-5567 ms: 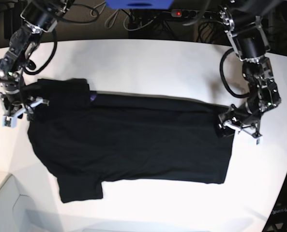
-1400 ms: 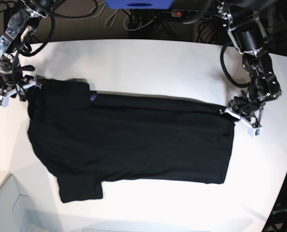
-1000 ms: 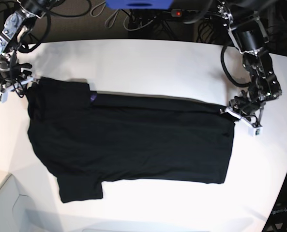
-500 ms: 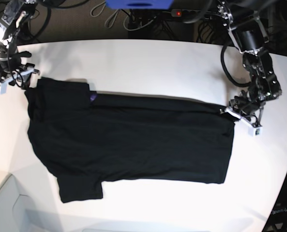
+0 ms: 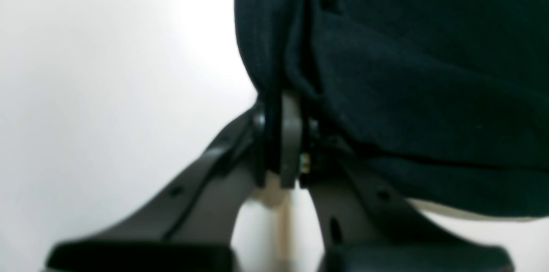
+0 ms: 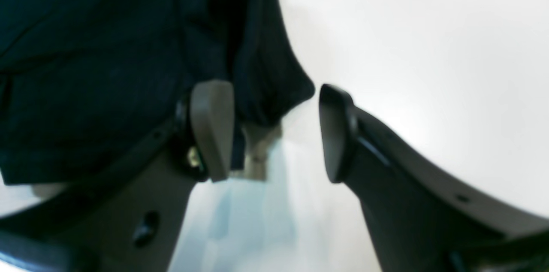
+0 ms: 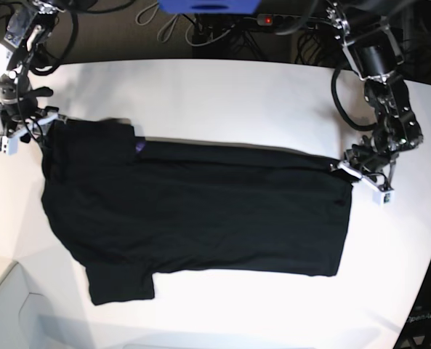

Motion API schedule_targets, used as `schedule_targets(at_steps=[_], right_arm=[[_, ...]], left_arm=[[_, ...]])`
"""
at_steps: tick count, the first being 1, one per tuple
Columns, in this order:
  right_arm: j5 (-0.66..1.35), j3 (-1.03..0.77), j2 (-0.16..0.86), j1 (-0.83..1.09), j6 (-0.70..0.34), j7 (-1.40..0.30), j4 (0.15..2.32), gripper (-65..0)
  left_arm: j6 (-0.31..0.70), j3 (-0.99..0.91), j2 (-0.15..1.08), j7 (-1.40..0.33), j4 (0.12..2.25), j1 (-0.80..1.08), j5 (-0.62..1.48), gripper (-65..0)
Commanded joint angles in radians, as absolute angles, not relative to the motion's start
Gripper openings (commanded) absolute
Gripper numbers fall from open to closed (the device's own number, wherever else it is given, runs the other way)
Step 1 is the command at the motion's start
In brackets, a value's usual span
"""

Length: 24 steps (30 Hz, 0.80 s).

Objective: Layout the t-shirt on the table in an organized manner, then fold the t-shirt properly
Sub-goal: 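Regrasp the fold corners with both grippers and tug them outward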

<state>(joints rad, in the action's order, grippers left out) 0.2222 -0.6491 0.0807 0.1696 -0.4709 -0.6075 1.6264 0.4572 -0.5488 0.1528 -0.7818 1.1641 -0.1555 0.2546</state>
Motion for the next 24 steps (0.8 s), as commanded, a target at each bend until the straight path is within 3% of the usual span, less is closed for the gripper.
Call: schedule_targets(at_steps=[1, 17, 24], right_arm=[[0.236, -0.651, 0.094, 0.157, -0.467, -0.585, 1.633, -32.0], [0.239, -0.625, 0.136, 0.117, -0.467, -0.576, 1.531, -32.7], [0.237, -0.549, 0.183, 0.116, -0.467, -0.584, 1.446, -47.2]], left_arm=[[0.455, -0.550, 0.163, -0.803, 1.170, -0.160, 0.239, -64.8], [0.452, -0.545, 0.160, -0.803, 1.170, -0.165, 0.239, -64.8], [0.450, -0.547, 0.160, -0.803, 1.170, -0.165, 0.239, -64.8]])
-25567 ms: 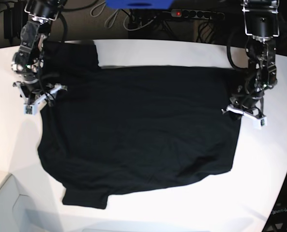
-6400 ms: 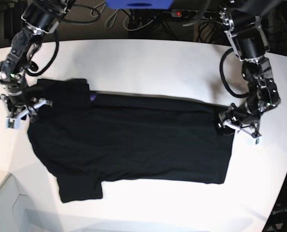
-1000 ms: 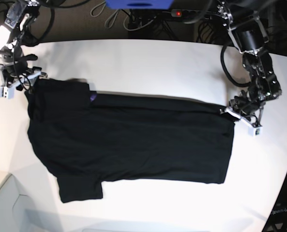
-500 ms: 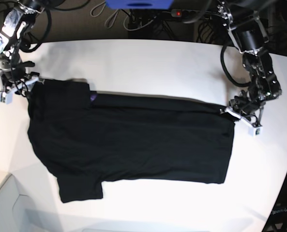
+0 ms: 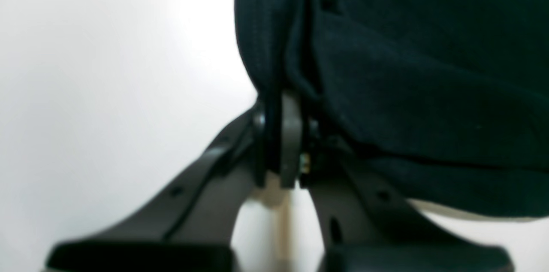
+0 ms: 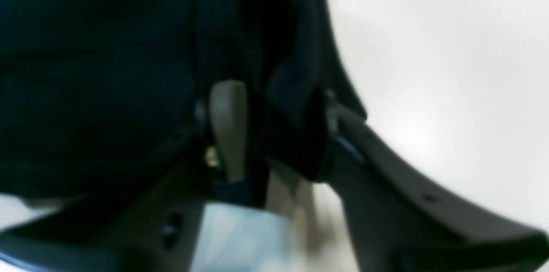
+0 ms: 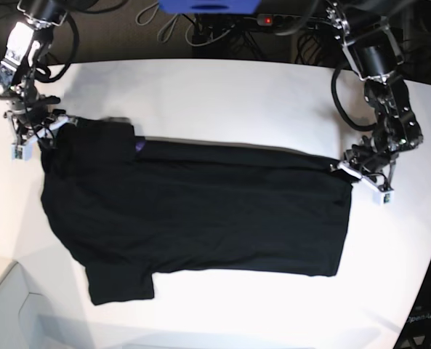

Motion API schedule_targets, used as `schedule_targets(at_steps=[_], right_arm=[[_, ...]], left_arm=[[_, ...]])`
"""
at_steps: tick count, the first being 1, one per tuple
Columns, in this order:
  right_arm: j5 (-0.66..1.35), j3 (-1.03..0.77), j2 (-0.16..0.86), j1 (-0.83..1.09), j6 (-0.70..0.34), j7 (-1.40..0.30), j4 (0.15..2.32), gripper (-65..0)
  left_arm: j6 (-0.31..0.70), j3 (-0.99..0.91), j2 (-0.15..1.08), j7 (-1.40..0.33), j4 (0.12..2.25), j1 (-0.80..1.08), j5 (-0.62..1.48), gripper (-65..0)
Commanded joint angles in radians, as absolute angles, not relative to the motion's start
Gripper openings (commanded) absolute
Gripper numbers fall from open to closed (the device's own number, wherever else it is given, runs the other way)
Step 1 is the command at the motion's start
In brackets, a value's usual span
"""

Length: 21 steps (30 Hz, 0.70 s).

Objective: Layout the t-shirt on the table in an organized manner, then fold the t-shirt properly
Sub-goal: 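Regrasp the fold corners with both grippers and tug them outward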

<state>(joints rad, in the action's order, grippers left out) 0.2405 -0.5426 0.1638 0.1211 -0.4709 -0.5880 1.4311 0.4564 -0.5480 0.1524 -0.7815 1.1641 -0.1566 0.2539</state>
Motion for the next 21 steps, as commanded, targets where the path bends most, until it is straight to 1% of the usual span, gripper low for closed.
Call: schedule_targets(at_steps=[1, 4, 8, 21], right_arm=[[0.239, -0.549, 0.185, 0.108, -0.467, -0.582, 1.434, -49.2], [0.236, -0.552, 0.185, 0.096, -0.467, -0.581, 1.414, -51.7], [0.240, -0.553, 0.205, 0.101, -0.467, -0.582, 1.422, -52.1], [0.236, -0.555, 0.217, 0.102, -0.467, -0.584, 1.419, -51.9]], left_arm=[[0.450, -0.549, 0.160, -0.803, 1.170, -0.163, 0.239, -64.8], [0.450, -0.550, 0.160, -0.803, 1.170, -0.163, 0.239, -64.8], [0.450, -0.550, 0.160, -0.803, 1.170, -0.162, 0.239, -64.8], [0.452, -0.552, 0.168, -0.803, 1.170, -0.162, 0.239, -64.8]])
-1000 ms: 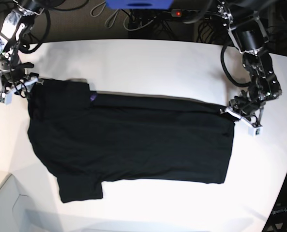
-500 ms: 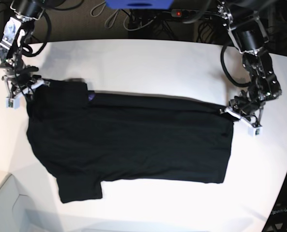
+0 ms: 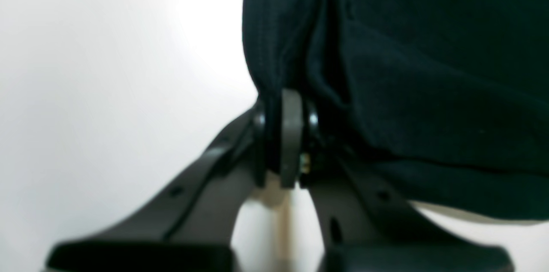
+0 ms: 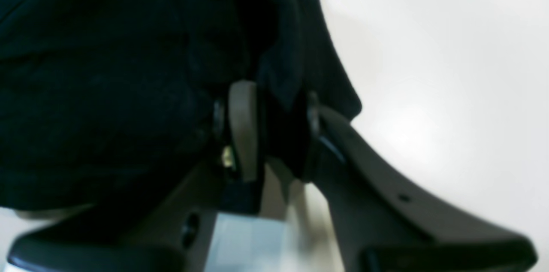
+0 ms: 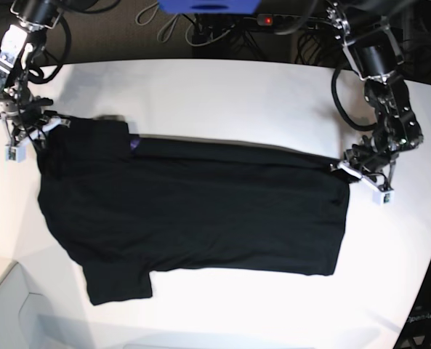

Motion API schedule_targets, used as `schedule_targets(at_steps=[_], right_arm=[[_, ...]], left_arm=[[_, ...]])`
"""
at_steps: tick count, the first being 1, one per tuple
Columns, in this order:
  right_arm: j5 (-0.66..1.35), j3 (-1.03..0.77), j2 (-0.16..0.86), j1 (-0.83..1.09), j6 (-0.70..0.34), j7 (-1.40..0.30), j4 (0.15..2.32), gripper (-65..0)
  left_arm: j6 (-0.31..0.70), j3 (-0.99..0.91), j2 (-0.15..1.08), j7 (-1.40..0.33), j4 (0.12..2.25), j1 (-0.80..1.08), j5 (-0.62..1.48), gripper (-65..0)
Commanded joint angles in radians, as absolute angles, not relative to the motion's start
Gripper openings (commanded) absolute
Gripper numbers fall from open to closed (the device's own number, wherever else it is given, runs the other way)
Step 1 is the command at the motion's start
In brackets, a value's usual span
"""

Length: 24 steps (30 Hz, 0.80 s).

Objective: Layout the t-shirt on the table in an organized manner, then fold the t-shirt properly
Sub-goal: 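Regrasp the fold corners with both grippers and tug them outward, then pull the folded shirt with both grippers away from the hem to straighten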

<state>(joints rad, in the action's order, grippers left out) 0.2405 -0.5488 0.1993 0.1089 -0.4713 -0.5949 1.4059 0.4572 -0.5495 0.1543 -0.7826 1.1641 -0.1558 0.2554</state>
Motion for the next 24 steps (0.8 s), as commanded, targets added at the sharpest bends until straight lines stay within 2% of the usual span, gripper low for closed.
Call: schedule_targets(at_steps=[1, 7, 19, 21, 23, 24], right_arm=[[0.236, -0.555, 0.217, 0.102, -0.467, -0.584, 1.419, -51.9], [0.237, -0.636, 0.213, 0.099, -0.467, -0.584, 1.417, -51.8], [0.237, -0.634, 0.213, 0.105, -0.467, -0.585, 1.414, -52.3], [0.236, -0.634, 0.213, 0.108, -0.467, -0.585, 1.412, -55.6], [0.236, -0.634, 0.211, 0.122, -0.467, -0.585, 1.412, -63.4], [0.239, -0.634, 0.211, 0.131, -0.467, -0.585, 1.415, -65.0]], left_arm=[[0.452, -0.552, 0.168, -0.803, 1.170, -0.162, 0.239, -64.8], [0.453, -0.552, 0.168, -0.803, 1.170, -0.160, 0.239, -64.8], [0.456, -0.552, 0.168, -0.803, 1.170, -0.159, 0.239, -64.8], [0.458, -0.552, 0.168, -0.803, 1.170, -0.159, 0.239, -64.8], [0.458, -0.552, 0.168, -0.803, 1.170, -0.157, 0.239, -64.8], [0.458, -0.552, 0.168, -0.806, 1.170, -0.156, 0.239, -64.8]])
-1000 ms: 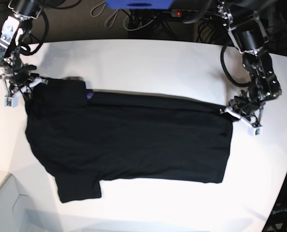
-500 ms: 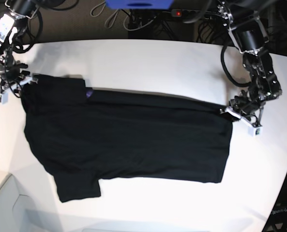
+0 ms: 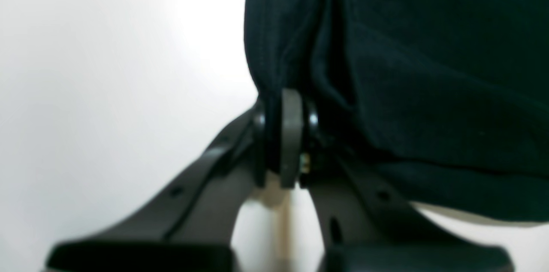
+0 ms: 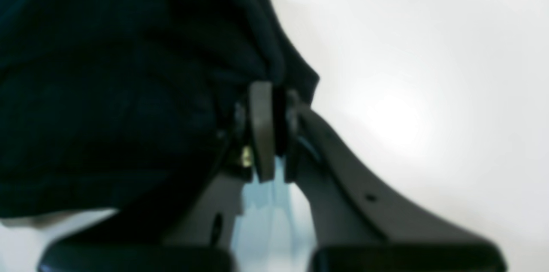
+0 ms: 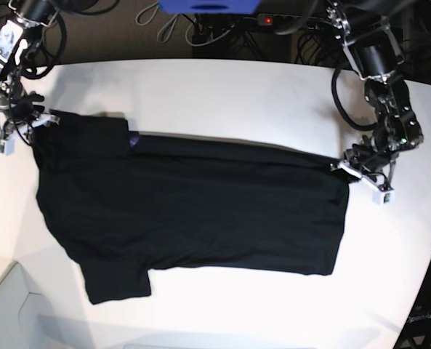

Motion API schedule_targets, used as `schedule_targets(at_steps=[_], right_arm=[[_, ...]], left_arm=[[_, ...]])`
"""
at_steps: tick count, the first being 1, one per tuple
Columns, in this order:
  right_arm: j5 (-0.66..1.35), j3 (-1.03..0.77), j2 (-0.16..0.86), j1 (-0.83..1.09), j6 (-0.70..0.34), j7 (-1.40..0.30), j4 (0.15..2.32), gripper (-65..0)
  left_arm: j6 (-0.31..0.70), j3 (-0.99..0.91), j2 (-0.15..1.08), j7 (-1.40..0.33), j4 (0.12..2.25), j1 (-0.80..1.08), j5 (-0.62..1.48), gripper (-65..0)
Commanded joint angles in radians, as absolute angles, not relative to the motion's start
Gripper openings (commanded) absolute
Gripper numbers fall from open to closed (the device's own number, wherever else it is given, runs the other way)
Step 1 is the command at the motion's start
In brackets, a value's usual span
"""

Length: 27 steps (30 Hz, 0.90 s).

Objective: Layout the t-shirt on the table in an organized manner, then fold the t-shirt properly
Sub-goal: 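Pull the folded shirt with both grippers away from the hem to straighten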

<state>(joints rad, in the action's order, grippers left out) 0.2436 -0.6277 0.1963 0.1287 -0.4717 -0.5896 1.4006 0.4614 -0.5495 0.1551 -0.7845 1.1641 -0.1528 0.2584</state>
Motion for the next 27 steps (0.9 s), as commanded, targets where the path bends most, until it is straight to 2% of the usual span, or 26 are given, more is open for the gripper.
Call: schedule_targets(at_steps=[1, 6, 12, 19, 22, 27], right_arm=[[0.240, -0.633, 0.211, 0.142, -0.467, -0.585, 1.420, -65.0], [0.240, -0.633, 0.211, 0.194, -0.467, -0.585, 1.469, -65.0], [0.242, -0.633, 0.179, 0.288, -0.467, -0.585, 1.629, -65.0], [0.239, -0.631, 0.159, 0.348, -0.467, -0.591, 1.805, -65.0], [0.242, -0.634, 0.163, 0.358, -0.469, -0.644, 1.862, -65.0], [0.236, -0.641, 0.180, 0.315, -0.604, -0.713, 1.914, -65.0]], left_arm=[[0.458, -0.552, 0.168, -0.806, 1.173, -0.143, 0.245, -64.8], [0.460, -0.552, 0.168, -0.816, 1.237, -0.094, 0.248, -64.8], [0.460, -0.552, 0.170, -0.819, 1.448, 0.018, 0.248, -64.8], [0.463, -0.553, 0.199, -0.967, 1.644, 0.044, 0.263, -64.8], [0.463, -0.553, 0.214, -1.000, 1.698, 0.044, 0.308, -64.8], [0.461, -0.553, 0.248, -1.058, 1.744, 0.008, 0.377, -64.8]])
